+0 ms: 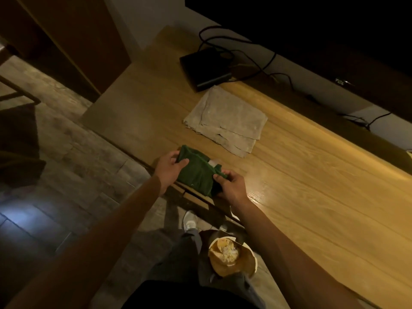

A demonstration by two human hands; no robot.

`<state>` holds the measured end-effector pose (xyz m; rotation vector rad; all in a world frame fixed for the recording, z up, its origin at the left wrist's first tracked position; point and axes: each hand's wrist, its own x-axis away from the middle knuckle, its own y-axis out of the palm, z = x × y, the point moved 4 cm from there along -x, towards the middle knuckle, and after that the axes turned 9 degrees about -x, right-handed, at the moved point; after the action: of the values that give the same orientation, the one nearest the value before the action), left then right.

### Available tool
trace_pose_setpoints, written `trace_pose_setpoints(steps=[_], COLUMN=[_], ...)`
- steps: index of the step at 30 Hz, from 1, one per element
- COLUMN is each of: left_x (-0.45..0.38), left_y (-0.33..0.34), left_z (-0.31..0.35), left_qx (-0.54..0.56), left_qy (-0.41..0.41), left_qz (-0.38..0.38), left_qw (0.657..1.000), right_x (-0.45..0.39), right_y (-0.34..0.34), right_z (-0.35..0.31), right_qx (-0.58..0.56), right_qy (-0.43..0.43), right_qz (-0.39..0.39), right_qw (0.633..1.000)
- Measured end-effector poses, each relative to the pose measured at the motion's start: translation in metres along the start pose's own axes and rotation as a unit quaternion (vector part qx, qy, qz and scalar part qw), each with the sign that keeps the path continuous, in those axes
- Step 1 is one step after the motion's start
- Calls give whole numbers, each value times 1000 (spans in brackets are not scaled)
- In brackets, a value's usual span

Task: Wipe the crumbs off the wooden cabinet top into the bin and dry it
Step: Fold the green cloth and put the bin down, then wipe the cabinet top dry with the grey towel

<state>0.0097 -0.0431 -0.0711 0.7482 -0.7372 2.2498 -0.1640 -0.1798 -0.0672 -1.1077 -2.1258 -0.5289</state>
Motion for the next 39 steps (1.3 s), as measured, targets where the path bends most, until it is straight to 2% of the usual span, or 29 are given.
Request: trace_pose_setpoints(steps=[4,8,10,12,14,18,24,31,33,36,39], left_x=[-20,-36,-48,-62,-78,-110,-147,-166,-167,-165,-154], left_y=[-11,-20,-26,-30,-31,-15,12,26,28,30,32], left_z=[2,19,33,53,78,122,150,164,168,175,183], left_qx=[-168,-376,-419,-409,-380,-359,-386,-299,-278,-236,-183], left_qy=[19,48,39,49,84,151,179,143,136,144,140], left_qz=[28,-2,-33,-34,-5,49,56,48,48,29,-16], left_qw=[985,925,907,911,921,920,903,942,950,960,973], right_x=[-11,-18,-23,-28,-39,-75,-139,-171,-165,-138,-110], right_y=[1,-12,-20,-30,-43,-60,-53,-53,-55,-59,-64], right_z=[-3,-15,-24,-43,-69,-123,-165,-164,-162,-162,-161], right_qx=[75,226,266,300,325,338,374,395,356,208,136], right_qy=[-34,-80,-89,-110,-141,-211,-210,-157,-172,-210,-230], right_qz=[7,14,20,48,100,169,124,160,152,135,107], right_qw=[997,971,960,946,930,902,895,891,906,946,958])
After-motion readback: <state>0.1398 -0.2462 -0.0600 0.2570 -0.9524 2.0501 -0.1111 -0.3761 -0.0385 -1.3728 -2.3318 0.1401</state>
